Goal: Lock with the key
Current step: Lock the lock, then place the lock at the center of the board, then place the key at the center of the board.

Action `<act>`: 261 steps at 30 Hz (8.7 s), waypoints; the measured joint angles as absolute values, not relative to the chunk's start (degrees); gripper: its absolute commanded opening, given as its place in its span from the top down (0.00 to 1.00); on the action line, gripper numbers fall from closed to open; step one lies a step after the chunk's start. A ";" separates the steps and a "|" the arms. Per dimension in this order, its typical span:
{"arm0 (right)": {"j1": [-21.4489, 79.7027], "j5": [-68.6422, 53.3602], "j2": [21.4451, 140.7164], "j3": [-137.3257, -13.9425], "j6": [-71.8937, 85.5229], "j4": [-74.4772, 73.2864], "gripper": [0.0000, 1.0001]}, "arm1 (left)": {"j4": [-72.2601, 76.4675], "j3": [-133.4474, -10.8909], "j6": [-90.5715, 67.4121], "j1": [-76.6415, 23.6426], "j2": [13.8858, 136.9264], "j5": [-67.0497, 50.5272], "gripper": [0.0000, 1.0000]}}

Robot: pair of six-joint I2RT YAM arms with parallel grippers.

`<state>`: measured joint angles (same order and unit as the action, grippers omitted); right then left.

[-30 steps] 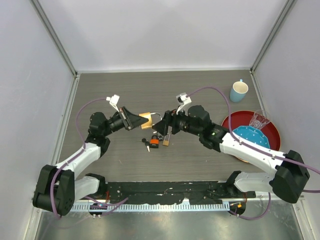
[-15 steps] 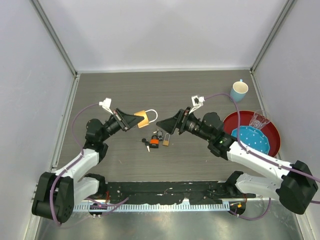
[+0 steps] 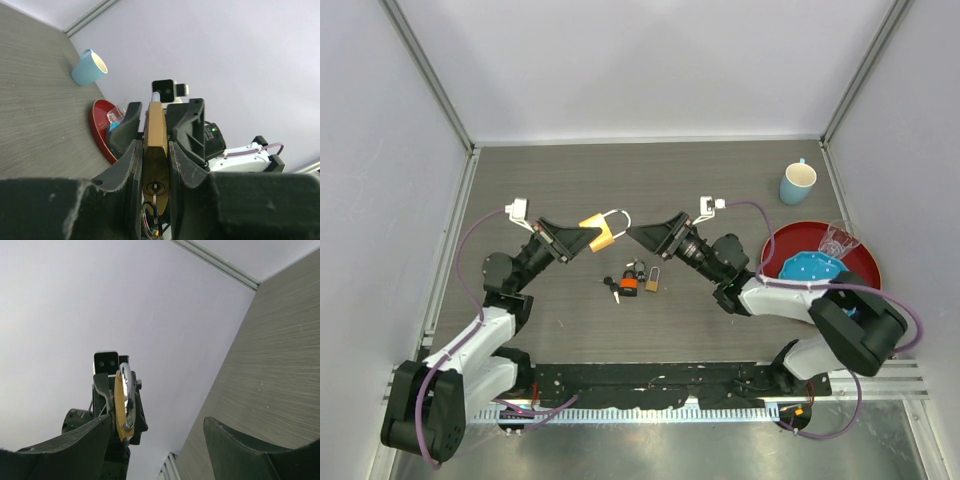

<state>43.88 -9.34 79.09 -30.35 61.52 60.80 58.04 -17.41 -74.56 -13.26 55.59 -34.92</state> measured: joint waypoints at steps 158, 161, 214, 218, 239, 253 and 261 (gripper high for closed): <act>33.89 -37.30 83.83 -50.96 36.69 13.45 0.98 | 20.03 -12.19 -50.46 -25.12 36.42 -40.05 1.00; 33.89 -38.26 88.68 -52.38 36.64 13.76 0.98 | 18.28 -12.51 -49.78 -25.12 37.17 -38.44 1.00; 47.42 -41.91 133.49 -89.78 36.36 11.27 0.71 | 23.68 -14.70 -59.35 14.66 52.64 -51.13 1.00; 46.39 -41.63 133.69 -89.78 36.10 11.46 0.61 | 22.37 -14.68 -58.22 14.66 52.10 -51.09 1.00; 45.63 -36.01 133.75 -92.75 31.27 5.43 0.41 | 7.03 -14.87 -47.75 14.76 52.97 -44.51 1.00; 43.97 -25.52 130.04 -93.30 27.44 -2.17 0.24 | 3.88 -14.87 -44.60 14.76 55.11 -41.08 1.00; 43.11 -23.55 117.69 -82.96 26.26 0.73 0.05 | 3.27 -14.92 -42.44 14.76 58.37 -40.95 1.00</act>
